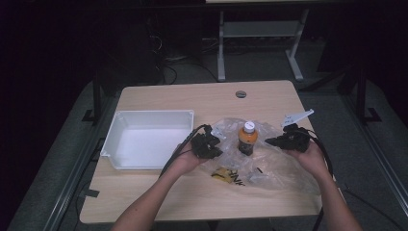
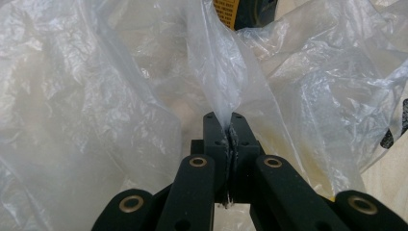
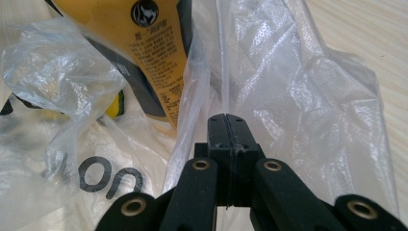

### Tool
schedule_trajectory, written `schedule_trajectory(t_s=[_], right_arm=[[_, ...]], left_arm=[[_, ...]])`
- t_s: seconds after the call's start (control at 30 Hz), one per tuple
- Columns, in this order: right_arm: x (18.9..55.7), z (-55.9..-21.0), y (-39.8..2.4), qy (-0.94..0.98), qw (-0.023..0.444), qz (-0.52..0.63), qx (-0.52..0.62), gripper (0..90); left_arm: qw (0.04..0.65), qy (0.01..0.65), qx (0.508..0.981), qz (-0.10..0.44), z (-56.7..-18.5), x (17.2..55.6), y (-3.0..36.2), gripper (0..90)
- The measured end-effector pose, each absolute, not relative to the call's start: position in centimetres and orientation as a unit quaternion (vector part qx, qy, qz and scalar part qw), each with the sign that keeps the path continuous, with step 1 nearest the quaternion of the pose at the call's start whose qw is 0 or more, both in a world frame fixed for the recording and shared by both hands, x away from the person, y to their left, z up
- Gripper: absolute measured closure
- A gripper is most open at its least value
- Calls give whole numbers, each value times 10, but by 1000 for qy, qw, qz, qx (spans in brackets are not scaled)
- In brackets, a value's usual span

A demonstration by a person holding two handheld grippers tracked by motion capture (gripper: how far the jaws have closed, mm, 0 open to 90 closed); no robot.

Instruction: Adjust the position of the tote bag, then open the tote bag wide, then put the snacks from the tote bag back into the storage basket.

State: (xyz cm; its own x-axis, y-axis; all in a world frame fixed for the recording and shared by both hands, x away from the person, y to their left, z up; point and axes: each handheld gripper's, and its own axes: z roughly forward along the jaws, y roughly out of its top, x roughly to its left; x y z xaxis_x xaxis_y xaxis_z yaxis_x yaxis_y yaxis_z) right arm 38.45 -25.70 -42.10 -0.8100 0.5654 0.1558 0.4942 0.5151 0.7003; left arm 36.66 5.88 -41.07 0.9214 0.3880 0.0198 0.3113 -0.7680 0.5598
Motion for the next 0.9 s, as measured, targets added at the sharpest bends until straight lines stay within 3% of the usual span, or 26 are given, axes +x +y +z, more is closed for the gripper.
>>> schedule_trajectory(t_s=[0.9], right_arm=[[376, -440, -249, 871, 43, 364, 329, 892]], left_arm=[[286, 200, 936, 48, -438, 357, 54, 887]])
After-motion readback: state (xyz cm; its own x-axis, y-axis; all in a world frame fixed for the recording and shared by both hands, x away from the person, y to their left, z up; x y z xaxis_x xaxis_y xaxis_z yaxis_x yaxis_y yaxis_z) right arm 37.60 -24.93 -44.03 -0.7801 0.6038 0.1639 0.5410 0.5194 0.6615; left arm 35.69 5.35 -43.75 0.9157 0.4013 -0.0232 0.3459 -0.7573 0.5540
